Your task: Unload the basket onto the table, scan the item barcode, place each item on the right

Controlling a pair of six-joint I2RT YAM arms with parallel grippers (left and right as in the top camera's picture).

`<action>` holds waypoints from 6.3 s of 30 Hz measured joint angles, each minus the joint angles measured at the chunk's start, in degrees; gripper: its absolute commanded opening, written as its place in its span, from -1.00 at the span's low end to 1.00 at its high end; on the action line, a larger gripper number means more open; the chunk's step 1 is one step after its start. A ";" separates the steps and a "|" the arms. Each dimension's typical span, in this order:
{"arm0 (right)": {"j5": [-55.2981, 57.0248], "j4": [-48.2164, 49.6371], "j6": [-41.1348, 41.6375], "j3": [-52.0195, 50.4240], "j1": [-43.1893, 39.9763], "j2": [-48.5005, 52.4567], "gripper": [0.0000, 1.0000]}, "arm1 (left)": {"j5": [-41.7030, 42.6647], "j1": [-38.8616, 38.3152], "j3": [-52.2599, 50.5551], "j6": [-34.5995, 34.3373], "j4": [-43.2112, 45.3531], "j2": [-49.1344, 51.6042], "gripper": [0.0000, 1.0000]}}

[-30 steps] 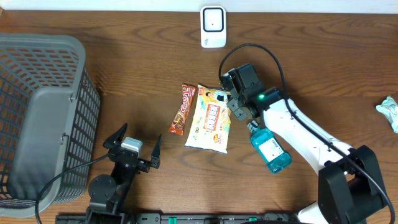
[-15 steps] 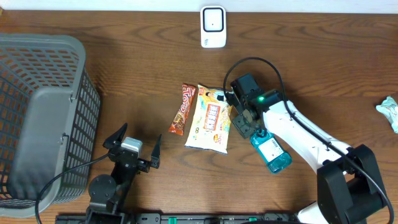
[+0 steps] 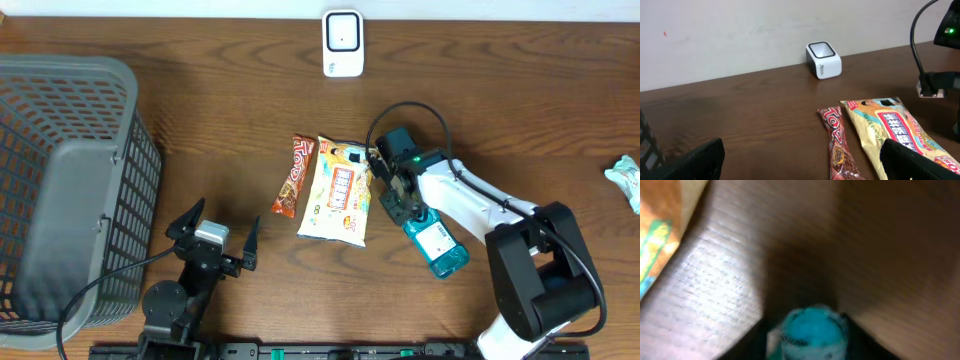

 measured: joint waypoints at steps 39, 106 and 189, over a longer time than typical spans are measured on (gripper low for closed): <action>-4.90 -9.75 5.44 30.29 -1.27 2.56 -0.55 | 0.00 0.00 0.00 0.00 0.00 -0.02 0.99; -9.46 -20.50 -17.68 35.45 -3.26 -7.48 0.99 | 0.00 0.00 0.00 0.00 0.00 -0.02 0.99; -32.63 -0.02 -43.12 36.46 -14.36 17.29 -0.38 | 0.00 0.00 0.00 0.00 0.00 -0.02 0.99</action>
